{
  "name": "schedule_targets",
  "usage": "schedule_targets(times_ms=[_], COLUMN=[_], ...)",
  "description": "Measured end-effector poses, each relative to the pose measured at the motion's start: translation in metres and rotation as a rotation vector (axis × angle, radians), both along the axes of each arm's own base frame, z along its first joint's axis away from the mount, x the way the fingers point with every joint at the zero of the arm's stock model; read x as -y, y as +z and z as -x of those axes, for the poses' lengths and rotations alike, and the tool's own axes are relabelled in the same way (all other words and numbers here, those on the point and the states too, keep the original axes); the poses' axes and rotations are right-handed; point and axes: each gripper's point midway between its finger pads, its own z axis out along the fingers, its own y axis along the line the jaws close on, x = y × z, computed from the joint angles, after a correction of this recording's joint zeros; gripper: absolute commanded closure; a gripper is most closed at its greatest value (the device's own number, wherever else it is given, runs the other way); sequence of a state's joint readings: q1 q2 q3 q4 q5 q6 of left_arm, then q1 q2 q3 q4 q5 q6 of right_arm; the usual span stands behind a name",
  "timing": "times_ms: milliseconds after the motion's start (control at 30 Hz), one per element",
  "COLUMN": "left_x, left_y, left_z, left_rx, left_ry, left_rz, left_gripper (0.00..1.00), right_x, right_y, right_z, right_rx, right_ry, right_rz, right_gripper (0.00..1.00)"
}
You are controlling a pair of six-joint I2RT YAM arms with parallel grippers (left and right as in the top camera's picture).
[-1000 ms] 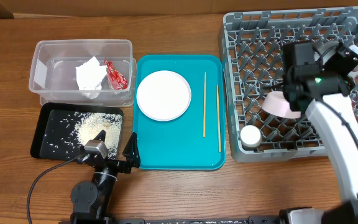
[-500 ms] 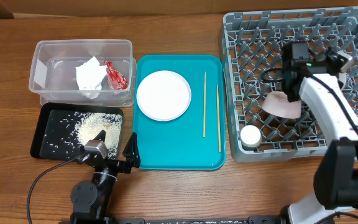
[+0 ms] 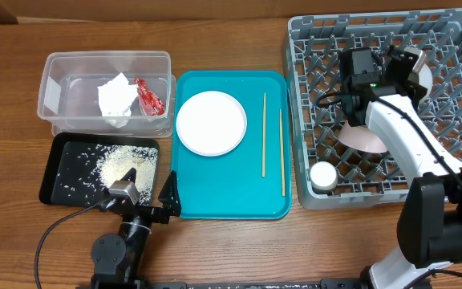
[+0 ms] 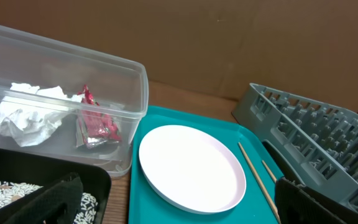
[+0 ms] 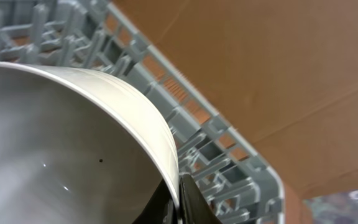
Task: Sort waste into correct bins and load items into the dishwasher
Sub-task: 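Grasp the grey bowl rim with the right gripper and set it in the rack, then move the right gripper back to the white plate on the teal tray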
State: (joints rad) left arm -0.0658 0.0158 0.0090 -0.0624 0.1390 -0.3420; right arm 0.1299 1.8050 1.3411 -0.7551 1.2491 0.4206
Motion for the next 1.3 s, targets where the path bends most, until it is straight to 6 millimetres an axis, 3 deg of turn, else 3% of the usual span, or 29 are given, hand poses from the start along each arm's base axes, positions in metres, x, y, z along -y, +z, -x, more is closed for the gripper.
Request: schedule_targets(times_ms=[300, 567, 667, 733, 833, 1133, 1233, 1300], left_x=[0.000, 0.000, 0.000, 0.000, 0.000, 0.000, 0.000, 0.000], left_y=[0.000, 0.000, 0.000, 0.000, 0.000, 0.000, 0.000, 0.000], left_z=[0.000, 0.000, 0.000, 0.000, 0.000, 0.000, 0.000, 0.000], left_rx=[0.000, 0.000, 0.000, 0.000, 0.000, 0.000, 0.000, 0.000], left_ry=[0.000, 0.000, 0.000, 0.000, 0.000, 0.000, 0.000, 0.000], left_rz=[0.000, 0.000, 0.000, 0.000, 0.000, 0.000, 0.000, 0.000], left_gripper=[0.00, 0.00, 0.00, 0.00, 0.00, 0.00, 0.00, 0.00], right_x=[0.022, 0.022, 0.015, 0.005, -0.014, -0.069, -0.096, -0.128], right_y=[0.007, -0.012, -0.021, -0.024, -0.027, -0.035, -0.015, 0.009], right_z=[0.003, 0.003, 0.001, 0.000, -0.003, -0.004, -0.006, -0.008], right_rx=[-0.014, -0.126, -0.167, -0.197, -0.226, -0.293, -0.252, -0.178], right_ry=[-0.046, -0.026, -0.012, 0.019, 0.070, 0.234, 0.326, 0.437], right_rz=[0.041, 0.038, 0.057, 0.058, 0.058, -0.040, -0.159, -0.298], right_gripper=[0.96, 0.96, 0.85, 0.65, 0.51, 0.42, 0.41, 0.42])
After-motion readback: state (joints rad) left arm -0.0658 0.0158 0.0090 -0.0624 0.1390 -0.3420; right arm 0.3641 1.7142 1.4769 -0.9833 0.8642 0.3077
